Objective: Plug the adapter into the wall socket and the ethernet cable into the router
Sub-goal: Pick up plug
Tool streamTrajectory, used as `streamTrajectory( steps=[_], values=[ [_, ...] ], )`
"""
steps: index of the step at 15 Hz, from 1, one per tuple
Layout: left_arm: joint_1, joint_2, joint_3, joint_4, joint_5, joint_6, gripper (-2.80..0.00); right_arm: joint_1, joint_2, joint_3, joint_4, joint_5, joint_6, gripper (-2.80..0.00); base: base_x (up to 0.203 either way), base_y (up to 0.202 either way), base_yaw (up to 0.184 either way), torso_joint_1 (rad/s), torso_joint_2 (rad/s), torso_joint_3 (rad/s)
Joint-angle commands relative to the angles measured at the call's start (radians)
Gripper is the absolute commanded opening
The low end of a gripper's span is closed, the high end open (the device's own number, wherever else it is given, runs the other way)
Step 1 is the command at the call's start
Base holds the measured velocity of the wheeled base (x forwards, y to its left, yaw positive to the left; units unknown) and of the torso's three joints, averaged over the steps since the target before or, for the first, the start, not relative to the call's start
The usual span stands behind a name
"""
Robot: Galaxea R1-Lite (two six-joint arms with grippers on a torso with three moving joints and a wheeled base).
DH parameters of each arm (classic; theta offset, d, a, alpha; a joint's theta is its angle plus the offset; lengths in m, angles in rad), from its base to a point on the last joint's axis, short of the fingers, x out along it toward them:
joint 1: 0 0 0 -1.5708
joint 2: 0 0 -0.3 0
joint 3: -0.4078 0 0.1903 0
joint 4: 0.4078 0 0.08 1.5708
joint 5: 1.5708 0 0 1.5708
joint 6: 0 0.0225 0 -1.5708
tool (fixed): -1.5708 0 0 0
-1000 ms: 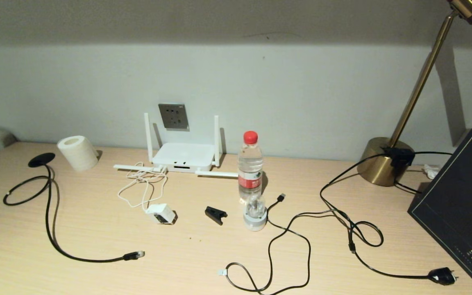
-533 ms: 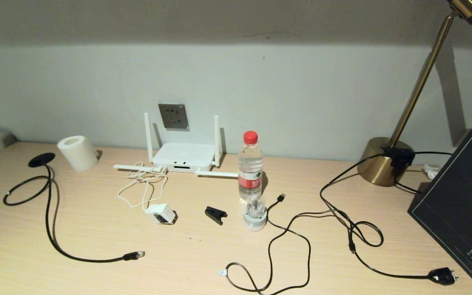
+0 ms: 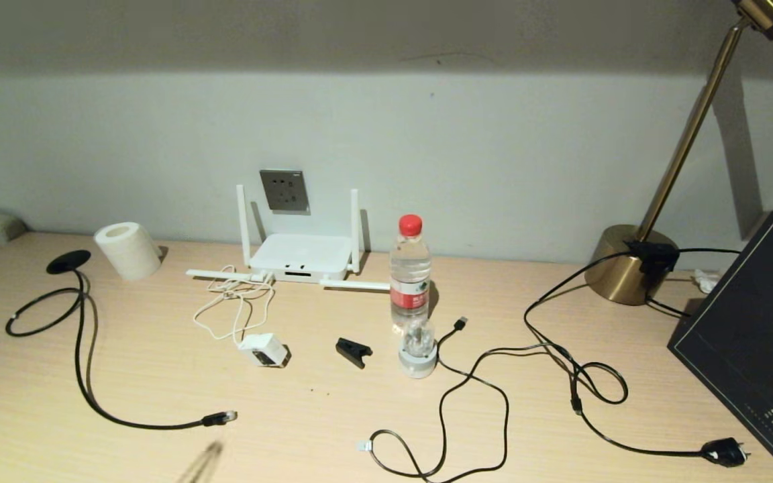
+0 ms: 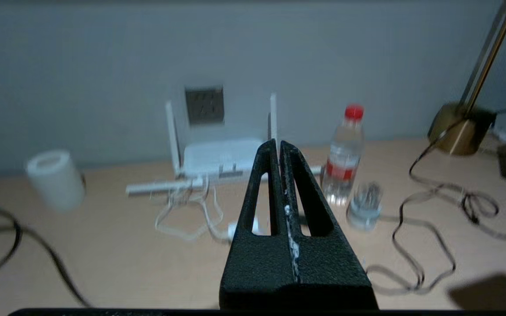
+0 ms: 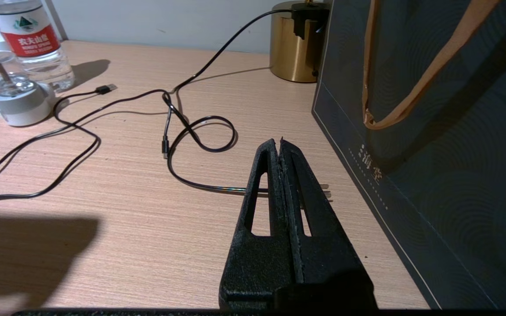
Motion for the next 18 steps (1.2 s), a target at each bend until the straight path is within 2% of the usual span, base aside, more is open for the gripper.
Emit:
streamTrajectory(
  steps=[1, 3, 5, 6, 7, 8, 10, 12, 14, 16, 18],
  values=[
    [-0.030, 0.480, -0.329, 0.049, -0.026, 0.005, -2.80, 0.000, 0.001, 0.035, -0.001, 0.001, 0.000, -2.80, 0.000, 0.000, 0.000, 0.000, 0.00, 0.000],
    [-0.045, 0.703, -0.483, 0.087, -0.053, 0.057, -2.80, 0.000, 0.001, 0.035, -0.001, 0.001, 0.000, -2.80, 0.000, 0.000, 0.000, 0.000, 0.00, 0.000],
    [-0.055, 0.859, -0.554, 0.116, -0.075, 0.191, -2.80, 0.000, 0.001, 0.035, -0.001, 0.001, 0.000, -2.80, 0.000, 0.000, 0.000, 0.000, 0.00, 0.000],
    [-0.058, 0.911, -0.560, 0.124, -0.088, 0.282, 0.00, 0.000, 0.001, 0.035, -0.001, 0.001, 0.000, -2.80, 0.000, 0.000, 0.000, 0.000, 0.00, 0.000],
    [-0.057, 0.941, -0.553, 0.130, -0.118, 0.390, 0.00, 0.000, 0.001, 0.035, -0.001, 0.001, 0.000, -2.80, 0.000, 0.000, 0.000, 0.000, 0.00, 0.000],
    [-0.050, 0.952, -0.530, 0.142, -0.192, 0.487, 0.00, 0.000, 0.001, 0.035, -0.001, 0.001, 0.000, -2.80, 0.000, 0.000, 0.000, 0.000, 0.00, 0.000],
    [-0.045, 1.000, -0.503, 0.176, -0.278, 0.651, 0.00, 0.000, 0.001, 0.035, -0.001, 0.001, 0.000, -2.80, 0.000, 0.000, 0.000, 0.000, 0.00, 0.000],
    [-0.043, 1.027, -0.465, 0.215, -0.311, 0.879, 0.00, 0.000, 0.001, 0.035, -0.001, 0.001, 0.000, -2.80, 0.000, 0.000, 0.000, 0.000, 0.00, 0.000],
    [-0.039, 1.059, -0.446, 0.289, -0.366, 1.151, 0.00, 0.000, 0.001, 0.035, -0.001, 0.001, 0.000, -2.80, 0.000, 0.000, 0.000, 0.000, 0.00, 0.000],
    [-0.023, 1.096, -0.496, 0.539, -0.395, 1.424, 0.00, 0.000, 0.001, 0.035, -0.001, 0.001, 0.000, -2.80, 0.000, 0.000, 0.000, 0.000, 0.00, 0.000],
    [0.014, 1.203, -0.668, 0.766, -0.401, 1.681, 0.00, 0.000, 0.001, 0.035, -0.001, 0.001, 0.000, -2.80, 0.000, 0.000, 0.000, 0.000, 0.00, 0.000]
  ],
)
